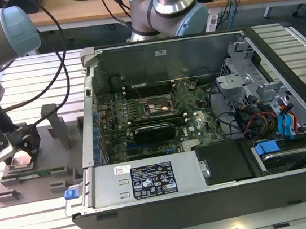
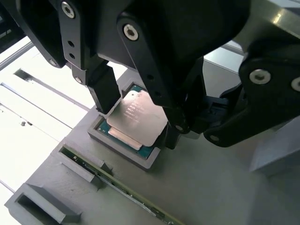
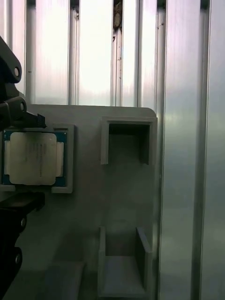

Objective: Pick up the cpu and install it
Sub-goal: 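Pick up the cpu and move it towards the insertion slot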

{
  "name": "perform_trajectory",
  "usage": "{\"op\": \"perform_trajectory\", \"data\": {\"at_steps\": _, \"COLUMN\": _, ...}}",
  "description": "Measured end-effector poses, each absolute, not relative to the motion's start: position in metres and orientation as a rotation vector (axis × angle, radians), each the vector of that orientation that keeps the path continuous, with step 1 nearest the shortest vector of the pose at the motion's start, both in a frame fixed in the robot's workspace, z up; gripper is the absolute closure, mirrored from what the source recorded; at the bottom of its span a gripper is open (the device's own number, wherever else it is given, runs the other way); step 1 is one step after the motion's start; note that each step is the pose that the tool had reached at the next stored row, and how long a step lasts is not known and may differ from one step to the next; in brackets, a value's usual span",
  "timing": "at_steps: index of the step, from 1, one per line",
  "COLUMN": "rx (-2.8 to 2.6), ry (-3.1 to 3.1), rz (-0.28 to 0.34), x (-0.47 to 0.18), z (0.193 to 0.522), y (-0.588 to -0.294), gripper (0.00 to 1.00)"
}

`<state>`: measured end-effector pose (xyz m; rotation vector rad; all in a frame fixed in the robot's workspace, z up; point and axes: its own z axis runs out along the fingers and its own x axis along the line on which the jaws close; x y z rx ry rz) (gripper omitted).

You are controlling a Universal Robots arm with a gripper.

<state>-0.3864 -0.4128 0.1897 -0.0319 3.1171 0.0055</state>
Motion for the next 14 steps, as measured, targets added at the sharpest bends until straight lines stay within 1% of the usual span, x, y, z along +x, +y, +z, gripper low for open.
{"op": "perform_trajectory", "data": {"at_steps": 9, "rx": -0.032, "ry": 3.117, "rz": 0.005, "x": -0.3879, "z": 0.1891, "y": -0.4127, "gripper": 0.34}}
{"op": "perform_trajectory", "data": {"at_steps": 10, "rx": -0.032, "ry": 3.117, "rz": 0.005, "x": -0.3879, "z": 0.1892, "y": -0.4127, "gripper": 0.35}}
{"op": "perform_trajectory", "data": {"at_steps": 11, "rx": -0.032, "ry": 3.117, "rz": 0.005, "x": -0.3879, "z": 0.1892, "y": -0.4127, "gripper": 0.42}}
{"op": "perform_trajectory", "data": {"at_steps": 12, "rx": -0.032, "ry": 3.117, "rz": 0.005, "x": -0.3879, "z": 0.1891, "y": -0.4126, "gripper": 0.45}}
{"op": "perform_trajectory", "data": {"at_steps": 14, "rx": -0.032, "ry": 3.117, "rz": 0.005, "x": -0.3879, "z": 0.1891, "y": -0.4126, "gripper": 0.45}}
